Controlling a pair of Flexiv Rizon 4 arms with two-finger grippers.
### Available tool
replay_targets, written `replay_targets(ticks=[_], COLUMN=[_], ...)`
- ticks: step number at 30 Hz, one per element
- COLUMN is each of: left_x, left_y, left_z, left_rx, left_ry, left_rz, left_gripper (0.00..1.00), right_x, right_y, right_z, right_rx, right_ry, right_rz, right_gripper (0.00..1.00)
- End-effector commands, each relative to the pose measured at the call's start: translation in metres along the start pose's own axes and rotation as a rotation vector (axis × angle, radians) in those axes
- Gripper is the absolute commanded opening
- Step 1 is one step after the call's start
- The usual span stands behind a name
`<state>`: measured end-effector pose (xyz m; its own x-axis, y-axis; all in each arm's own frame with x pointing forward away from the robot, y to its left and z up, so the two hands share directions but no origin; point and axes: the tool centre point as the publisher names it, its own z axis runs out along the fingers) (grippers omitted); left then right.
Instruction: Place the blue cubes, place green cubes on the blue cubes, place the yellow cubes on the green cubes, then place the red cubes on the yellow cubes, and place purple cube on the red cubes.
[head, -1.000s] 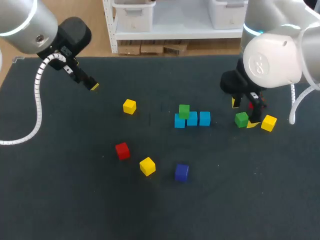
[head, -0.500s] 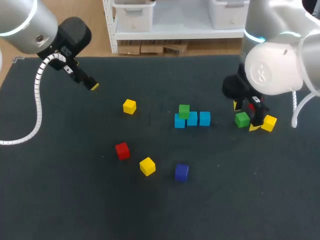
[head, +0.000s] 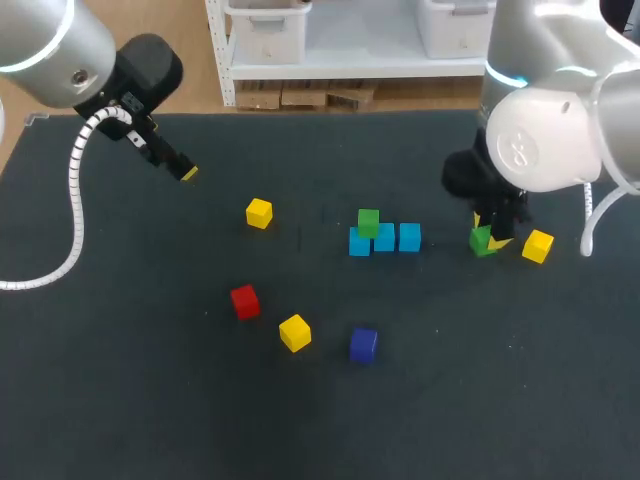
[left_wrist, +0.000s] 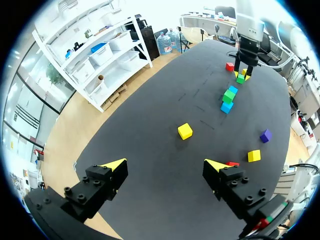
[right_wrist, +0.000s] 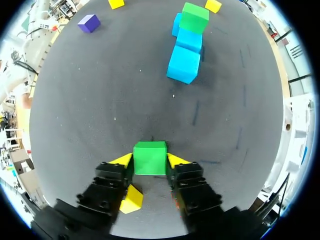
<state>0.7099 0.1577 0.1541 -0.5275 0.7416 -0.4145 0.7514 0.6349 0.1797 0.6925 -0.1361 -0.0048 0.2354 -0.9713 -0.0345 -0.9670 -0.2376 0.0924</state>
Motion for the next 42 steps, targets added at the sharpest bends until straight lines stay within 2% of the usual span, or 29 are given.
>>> replay_targets(ticks=[1, 10, 12, 20, 23, 25, 27, 33, 42], left_x=[0.000, 0.000, 0.000, 0.000, 0.000, 0.000, 0.000, 0.000, 0.000], left_y=[0.002, 0.002, 0.002, 0.002, 0.002, 0.002, 0.002, 0.002, 0.002], left_z=[0.001, 0.001, 0.001, 0.001, 0.001, 0.001, 0.001, 0.001, 0.001], left_rx=[0.004, 0.004, 0.004, 0.004, 0.004, 0.004, 0.004, 0.004, 0.004], left_ry=[0.000, 0.000, 0.000, 0.000, 0.000, 0.000, 0.000, 0.000, 0.000], left_rz=[0.003, 0.003, 0.003, 0.003, 0.003, 0.003, 0.003, 0.003, 0.003], left_gripper=[1.00, 1.00, 1.00, 1.00, 1.00, 1.00, 1.00, 1.00, 1.00], right_x=[-0.002, -0.013, -0.019, -0.038, -0.042, -0.045, -0.048, -0.056, -0.080], right_y=[0.001, 0.013, 0.013, 0.012, 0.008, 0.005, 0.003, -0.002, -0.018], right_z=[-0.003, -0.020, -0.021, -0.024, -0.027, -0.028, -0.032, -0.043, -0.045], right_rx=[-0.013, -0.059, -0.065, -0.019, -0.008, -0.003, 0.007, 0.026, 0.016], right_ry=[-0.020, 0.014, 0.045, -0.002, -0.011, -0.018, -0.021, -0.016, -0.018], right_rz=[0.019, 0.130, 0.140, 0.171, 0.175, 0.176, 0.176, 0.172, 0.145], right_gripper=[0.00, 0.00, 0.00, 0.00, 0.00, 0.04, 0.00, 0.00, 0.00])
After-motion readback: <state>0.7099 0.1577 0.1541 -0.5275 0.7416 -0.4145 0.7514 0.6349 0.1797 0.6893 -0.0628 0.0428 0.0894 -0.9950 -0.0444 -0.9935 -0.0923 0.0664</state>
